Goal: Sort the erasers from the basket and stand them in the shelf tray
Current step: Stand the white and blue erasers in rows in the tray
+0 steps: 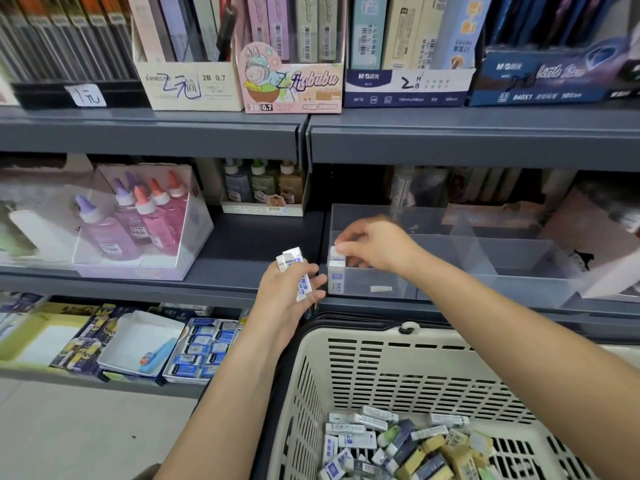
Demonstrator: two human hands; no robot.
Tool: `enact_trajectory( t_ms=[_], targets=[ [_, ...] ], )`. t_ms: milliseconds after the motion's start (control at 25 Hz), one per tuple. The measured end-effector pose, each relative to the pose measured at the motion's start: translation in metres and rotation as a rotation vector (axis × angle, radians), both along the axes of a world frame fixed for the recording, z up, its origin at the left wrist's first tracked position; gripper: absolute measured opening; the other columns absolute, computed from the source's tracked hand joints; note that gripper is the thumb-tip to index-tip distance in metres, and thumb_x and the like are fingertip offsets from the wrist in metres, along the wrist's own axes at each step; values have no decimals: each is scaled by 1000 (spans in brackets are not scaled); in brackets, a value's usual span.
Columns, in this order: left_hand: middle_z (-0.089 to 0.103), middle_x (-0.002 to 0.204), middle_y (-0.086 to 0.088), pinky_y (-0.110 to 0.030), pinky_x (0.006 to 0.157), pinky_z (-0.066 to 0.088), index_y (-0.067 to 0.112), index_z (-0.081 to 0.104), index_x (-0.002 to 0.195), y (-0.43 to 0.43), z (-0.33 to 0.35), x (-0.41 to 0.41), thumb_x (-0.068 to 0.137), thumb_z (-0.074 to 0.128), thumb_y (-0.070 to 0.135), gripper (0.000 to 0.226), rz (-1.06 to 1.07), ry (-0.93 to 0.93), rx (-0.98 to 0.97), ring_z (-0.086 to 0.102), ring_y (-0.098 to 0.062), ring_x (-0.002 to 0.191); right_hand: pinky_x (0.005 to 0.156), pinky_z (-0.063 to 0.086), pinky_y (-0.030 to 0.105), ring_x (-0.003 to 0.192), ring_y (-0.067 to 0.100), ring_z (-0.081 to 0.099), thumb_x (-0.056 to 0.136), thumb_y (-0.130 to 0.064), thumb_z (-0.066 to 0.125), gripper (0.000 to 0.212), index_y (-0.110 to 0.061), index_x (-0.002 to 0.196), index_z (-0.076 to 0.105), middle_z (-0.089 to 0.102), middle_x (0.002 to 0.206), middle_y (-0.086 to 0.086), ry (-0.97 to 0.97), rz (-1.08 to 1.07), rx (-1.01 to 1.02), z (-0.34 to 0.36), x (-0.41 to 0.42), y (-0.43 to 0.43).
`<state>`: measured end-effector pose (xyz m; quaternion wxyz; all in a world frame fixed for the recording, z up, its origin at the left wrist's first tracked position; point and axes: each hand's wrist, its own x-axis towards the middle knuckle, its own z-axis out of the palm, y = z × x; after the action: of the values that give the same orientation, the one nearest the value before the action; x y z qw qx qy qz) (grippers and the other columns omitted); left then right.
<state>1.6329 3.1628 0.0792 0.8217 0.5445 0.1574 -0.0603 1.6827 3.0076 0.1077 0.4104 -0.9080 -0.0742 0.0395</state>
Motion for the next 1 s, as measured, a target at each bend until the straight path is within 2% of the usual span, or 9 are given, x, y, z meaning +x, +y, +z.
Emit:
enact_trajectory(
  t_ms=[80, 240, 360, 520, 600, 680, 760, 840, 1000],
  targets=[
    [66, 93, -13, -22, 52, 53, 7, 56, 100, -1, -3, -1, 87, 59, 4, 13, -28, -4, -12, 70, -20, 76, 84, 53, 33, 89, 17, 66, 83, -24, 66, 2, -23, 83, 67, 69, 90, 0, 22, 7, -55, -4, 1, 2],
    [68, 99, -11, -21, 55, 54, 7, 60, 104, -3, -3, -4, 91, 56, 6, 14, -76, -18, 27, 71, -18, 79, 90, 49, 33, 96, 15, 62, 89, -26, 57, 18, -19, 100, 69, 68, 98, -2, -30, 4, -137, 0, -5, 1],
    [65, 97, -9, -20, 52, 52, 7, 62, 107, 3, 2, -1, 91, 55, 7, 17, -25, -21, 49, 65, -16, 80, 81, 51, 31, 84, 14, 64, 89, -32, 57, 18, -21, 93, 71, 66, 83, -9, -129, 7, -55, 14, -14, 4],
    [72, 75, -5, -22, 52, 53, 9, 65, 93, 1, 14, -7, 90, 56, 6, 10, -111, -41, -13, 70, -14, 70, 67, 55, 27, 64, 8, 63, 84, -25, 65, 6, -22, 81, 69, 68, 75, -8, -87, 124, 78, 24, -23, 12],
    [74, 77, -6, -26, 54, 55, 8, 66, 94, 1, 16, -8, 90, 59, 12, 9, -114, -38, -44, 72, -18, 73, 55, 50, 18, 60, 2, 63, 84, -21, 65, 5, -20, 80, 67, 68, 71, -7, -49, 83, 169, 27, -22, 6],
    [72, 80, -3, -25, 50, 53, 9, 65, 96, 5, 15, -6, 89, 61, 19, 13, -58, -29, 40, 71, -16, 70, 50, 48, 15, 59, 2, 65, 85, -18, 65, 7, -21, 78, 63, 69, 71, -3, -46, -1, 265, 31, -17, -4],
    [57, 68, 0, -18, 37, 37, 11, 56, 93, 8, 12, -4, 91, 57, 24, 13, -28, -25, 156, 53, -9, 51, 54, 52, 20, 61, 6, 67, 85, -15, 65, 15, -24, 74, 61, 70, 71, 1, -97, -81, 262, 30, -10, -11],
    [41, 62, 1, -17, 34, 21, 16, 45, 85, 7, 10, -4, 93, 48, 27, 14, -54, 2, 118, 31, -8, 45, 65, 55, 29, 69, 12, 69, 84, -16, 64, 18, -27, 72, 59, 71, 72, 0, -105, -116, 167, 25, -3, -11],
    [40, 63, -3, -22, 43, 20, 10, 47, 82, 5, 13, -4, 85, 34, 13, 13, -70, 16, -62, 31, -12, 52, 75, 56, 34, 76, 15, 70, 86, -18, 63, 13, -26, 76, 59, 72, 85, 6, 34, -40, 86, 4, 2, -5]
  ],
)
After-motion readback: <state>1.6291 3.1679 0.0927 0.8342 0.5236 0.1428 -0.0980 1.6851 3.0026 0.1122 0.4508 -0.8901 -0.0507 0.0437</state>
